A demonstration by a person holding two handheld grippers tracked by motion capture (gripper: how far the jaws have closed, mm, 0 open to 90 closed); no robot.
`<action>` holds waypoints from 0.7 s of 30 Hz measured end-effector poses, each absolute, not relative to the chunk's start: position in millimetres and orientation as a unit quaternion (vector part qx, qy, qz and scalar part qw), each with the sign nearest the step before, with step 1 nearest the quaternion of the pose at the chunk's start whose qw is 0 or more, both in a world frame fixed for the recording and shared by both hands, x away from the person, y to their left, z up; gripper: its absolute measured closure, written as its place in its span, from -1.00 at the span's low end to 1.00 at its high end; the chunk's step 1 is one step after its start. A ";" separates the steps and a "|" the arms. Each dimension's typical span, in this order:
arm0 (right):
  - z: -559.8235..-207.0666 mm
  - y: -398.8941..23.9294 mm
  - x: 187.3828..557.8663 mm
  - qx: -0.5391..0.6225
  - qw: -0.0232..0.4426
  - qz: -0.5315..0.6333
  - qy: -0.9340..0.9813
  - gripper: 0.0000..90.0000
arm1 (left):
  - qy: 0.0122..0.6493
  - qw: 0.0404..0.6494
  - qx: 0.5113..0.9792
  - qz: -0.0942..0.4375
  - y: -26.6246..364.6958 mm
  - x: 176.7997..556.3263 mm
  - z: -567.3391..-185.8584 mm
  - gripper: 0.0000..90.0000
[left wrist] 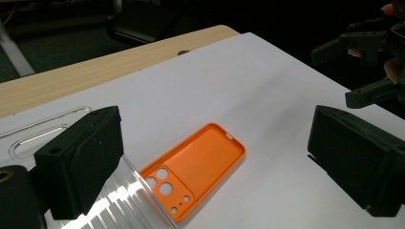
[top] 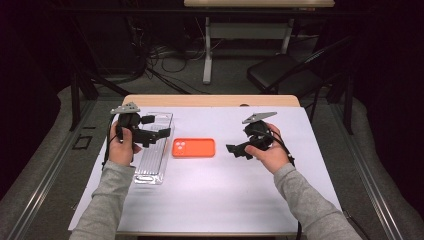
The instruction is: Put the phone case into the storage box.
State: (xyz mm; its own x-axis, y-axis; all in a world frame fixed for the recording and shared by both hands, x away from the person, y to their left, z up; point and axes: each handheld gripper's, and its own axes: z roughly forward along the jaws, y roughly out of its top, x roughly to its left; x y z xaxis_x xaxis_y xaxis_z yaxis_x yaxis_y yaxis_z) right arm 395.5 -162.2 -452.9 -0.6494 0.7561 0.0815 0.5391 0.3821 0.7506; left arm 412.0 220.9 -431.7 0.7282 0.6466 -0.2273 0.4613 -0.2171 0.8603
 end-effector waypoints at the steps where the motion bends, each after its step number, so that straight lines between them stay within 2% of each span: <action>1: -452.8 -161.3 397.3 0.397 0.138 0.390 0.819 -1.00 | 0.360 0.509 0.776 0.094 221.5 413.0 -432.2 -0.89; 16: -454.6 -140.6 419.5 0.411 0.126 0.348 0.833 -1.00 | 0.389 0.502 0.767 0.090 224.1 418.9 -438.6 -0.95; 21: -455.2 -133.2 426.1 0.405 0.125 0.341 0.839 -1.00 | 0.391 0.501 0.765 0.104 227.7 416.8 -437.5 -0.95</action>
